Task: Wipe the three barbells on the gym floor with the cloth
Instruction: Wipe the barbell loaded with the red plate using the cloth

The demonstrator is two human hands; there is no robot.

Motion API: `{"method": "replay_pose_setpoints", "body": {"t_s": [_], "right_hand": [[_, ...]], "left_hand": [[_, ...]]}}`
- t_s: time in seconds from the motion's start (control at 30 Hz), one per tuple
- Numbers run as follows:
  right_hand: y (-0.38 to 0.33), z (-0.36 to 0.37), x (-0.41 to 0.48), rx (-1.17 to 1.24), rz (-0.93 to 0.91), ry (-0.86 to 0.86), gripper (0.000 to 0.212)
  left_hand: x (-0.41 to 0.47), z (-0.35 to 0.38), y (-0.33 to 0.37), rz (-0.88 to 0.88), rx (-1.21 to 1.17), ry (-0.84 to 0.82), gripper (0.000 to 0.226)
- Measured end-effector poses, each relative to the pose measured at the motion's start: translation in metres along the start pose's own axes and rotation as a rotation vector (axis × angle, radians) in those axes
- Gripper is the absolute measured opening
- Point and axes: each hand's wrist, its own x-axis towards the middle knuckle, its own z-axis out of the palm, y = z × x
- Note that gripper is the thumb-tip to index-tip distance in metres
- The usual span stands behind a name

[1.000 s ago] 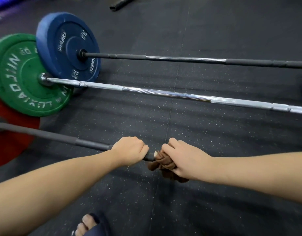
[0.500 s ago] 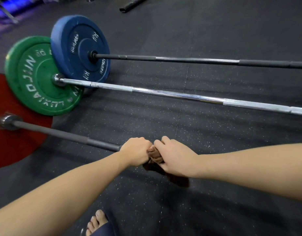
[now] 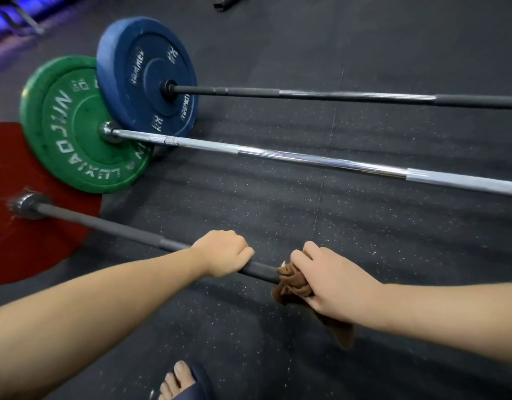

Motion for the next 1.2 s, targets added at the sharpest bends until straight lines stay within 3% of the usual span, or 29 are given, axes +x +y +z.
{"method": "replay_pose_setpoints", "body": {"t_s": [0.2,0.4,0.57,0.67,0.77,1.07,1.2], "right_hand": [[-0.016,0.016,0.007,0.03,0.028,0.069,0.047],[-0.001,0.015,-0.012,0.014,0.042,0.077,0.046],[-0.003,0.006,-0.02,-0.002,0.101,0.061,0.032],[-0.024,0.006,-0.007,-0.023,0.122,0.055,0.038],[-0.035,0.009,0.003,-0.08,0.073,0.058,0.05],[-0.011,0.006,-0.012,-0.012,0.07,0.061,0.038],[-0.007,-0.002,-0.017,0.006,0.084,0.014,0.035]], "left_hand": [[0.003,0.006,-0.007,0.017,-0.103,0.025,0.04],[0.004,0.007,-0.009,0.026,-0.089,0.022,0.042],[0.0,0.005,-0.004,-0.01,-0.099,0.049,0.041],[-0.003,0.002,-0.003,-0.025,-0.101,0.051,0.041],[-0.007,-0.001,-0.001,-0.034,-0.079,0.024,0.04],[-0.009,-0.001,0.005,-0.104,-0.096,-0.005,0.035],[-0.003,0.0,0.0,-0.088,-0.118,-0.152,0.041]]}}
